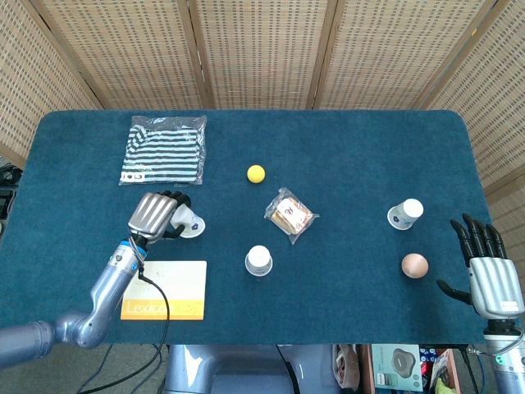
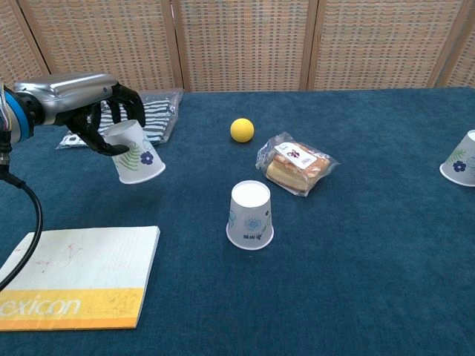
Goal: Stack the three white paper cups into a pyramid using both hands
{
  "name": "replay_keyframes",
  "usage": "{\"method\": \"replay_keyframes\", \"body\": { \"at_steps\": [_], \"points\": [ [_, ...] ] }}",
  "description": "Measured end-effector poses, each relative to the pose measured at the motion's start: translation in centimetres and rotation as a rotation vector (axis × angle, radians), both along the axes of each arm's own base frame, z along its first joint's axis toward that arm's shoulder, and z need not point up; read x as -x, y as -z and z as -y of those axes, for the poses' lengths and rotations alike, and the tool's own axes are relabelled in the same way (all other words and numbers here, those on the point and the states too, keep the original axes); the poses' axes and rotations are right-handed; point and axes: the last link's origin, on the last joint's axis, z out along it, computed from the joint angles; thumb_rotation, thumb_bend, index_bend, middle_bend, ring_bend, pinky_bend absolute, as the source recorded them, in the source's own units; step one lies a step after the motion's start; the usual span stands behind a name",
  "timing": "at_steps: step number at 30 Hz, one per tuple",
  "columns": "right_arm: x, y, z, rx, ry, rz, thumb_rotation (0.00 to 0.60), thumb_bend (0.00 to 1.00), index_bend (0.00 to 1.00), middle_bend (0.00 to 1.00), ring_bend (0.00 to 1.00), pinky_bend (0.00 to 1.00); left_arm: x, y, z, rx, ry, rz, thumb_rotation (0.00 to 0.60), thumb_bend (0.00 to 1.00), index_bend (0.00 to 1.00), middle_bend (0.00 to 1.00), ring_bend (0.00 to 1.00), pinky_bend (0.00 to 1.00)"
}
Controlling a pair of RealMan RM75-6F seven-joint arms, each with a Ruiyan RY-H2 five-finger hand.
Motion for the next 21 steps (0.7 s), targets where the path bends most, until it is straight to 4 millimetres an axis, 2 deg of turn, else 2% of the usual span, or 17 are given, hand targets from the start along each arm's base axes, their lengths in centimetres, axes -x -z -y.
{"method": "replay_keyframes", "body": {
  "at_steps": [7,16,21],
  "points": [
    [-0.2,0.0,-0.3,-0.008,-0.008,0.001,0.6,0.0,0.0,0.0,0.0,0.0,-2.3,2.6,3.3,0.089,0.156,-0.026,0.6,0.36,0.39,0.42,0.37,0.48],
    [-0.1,-0.1,-0.4,-0.014,-0.003,0.011,0.6,0.0,0.0,0.0,0.0,0.0,-3.4,5.8,4.5,0.1,0.222,-0.085,0.6,0.36,0.39,0.41,0.37,0.48],
    [-0.1,-0.1,-0.4,-0.018,-0.003,0.015,0.6,0.0,0.0,0.0,0.0,0.0,-3.8,6.7,4.7,0.091,0.243,-0.11,0.6,0.36,0.39,0.41,0.37,0.48]
  ]
}}
